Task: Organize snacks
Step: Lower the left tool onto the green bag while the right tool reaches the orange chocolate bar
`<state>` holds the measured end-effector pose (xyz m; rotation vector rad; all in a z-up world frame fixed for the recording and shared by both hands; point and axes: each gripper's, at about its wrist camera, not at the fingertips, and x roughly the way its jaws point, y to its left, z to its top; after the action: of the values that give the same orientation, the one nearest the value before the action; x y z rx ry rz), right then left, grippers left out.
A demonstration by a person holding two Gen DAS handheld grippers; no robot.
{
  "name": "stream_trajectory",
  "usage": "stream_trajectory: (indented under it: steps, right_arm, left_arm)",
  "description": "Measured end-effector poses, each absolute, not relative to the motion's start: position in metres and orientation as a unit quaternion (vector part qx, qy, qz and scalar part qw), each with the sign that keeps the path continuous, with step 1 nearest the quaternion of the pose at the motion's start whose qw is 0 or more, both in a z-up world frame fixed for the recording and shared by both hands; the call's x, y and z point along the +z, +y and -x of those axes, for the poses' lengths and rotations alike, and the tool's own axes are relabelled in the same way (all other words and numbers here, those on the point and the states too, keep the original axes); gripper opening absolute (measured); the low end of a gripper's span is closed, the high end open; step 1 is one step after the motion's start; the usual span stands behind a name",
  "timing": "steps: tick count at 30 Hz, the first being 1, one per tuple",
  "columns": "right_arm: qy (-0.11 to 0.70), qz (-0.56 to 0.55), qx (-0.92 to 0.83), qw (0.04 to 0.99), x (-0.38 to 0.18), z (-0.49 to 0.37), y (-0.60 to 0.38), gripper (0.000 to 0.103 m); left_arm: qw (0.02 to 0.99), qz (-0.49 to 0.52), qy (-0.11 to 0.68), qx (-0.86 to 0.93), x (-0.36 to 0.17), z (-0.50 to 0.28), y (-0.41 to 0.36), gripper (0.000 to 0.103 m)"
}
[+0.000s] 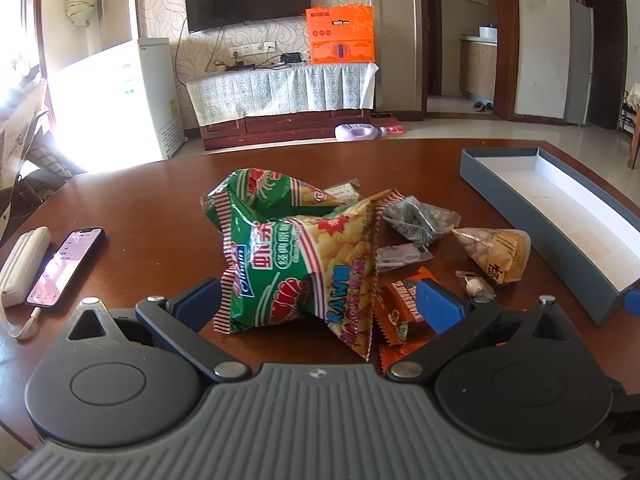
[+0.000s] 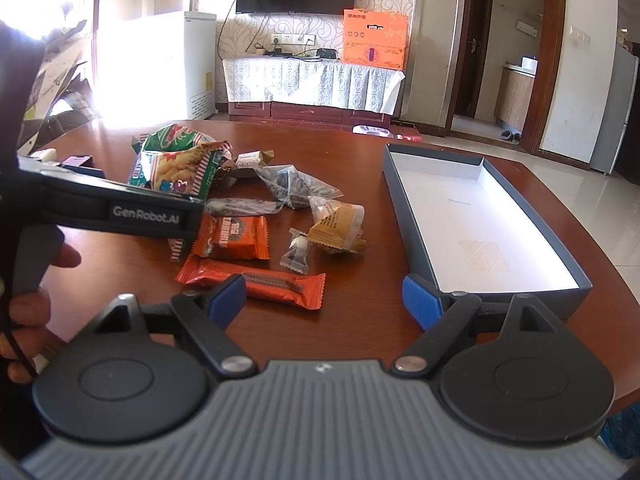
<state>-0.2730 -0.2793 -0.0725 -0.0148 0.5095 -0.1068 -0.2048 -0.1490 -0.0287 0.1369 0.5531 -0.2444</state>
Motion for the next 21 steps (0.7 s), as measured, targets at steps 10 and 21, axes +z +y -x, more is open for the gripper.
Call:
stream_trajectory:
  steps: [10,21]
  right_arm:
    - [0.250,-0.012,-0.047,0.967,-0.071,0.273,-0.285,0.087]
    - [0.255,-0.036,-0.016,0.966,-0.071,0.268,-0.288,0.087]
  left_arm:
    - [0.953,-0.066,0.276,-0.110,-0.032,0.202,-0.149,0.103]
    - [0.949,-0.086,0.276,-0.123,-0.036,0.199,-0.147,0.103]
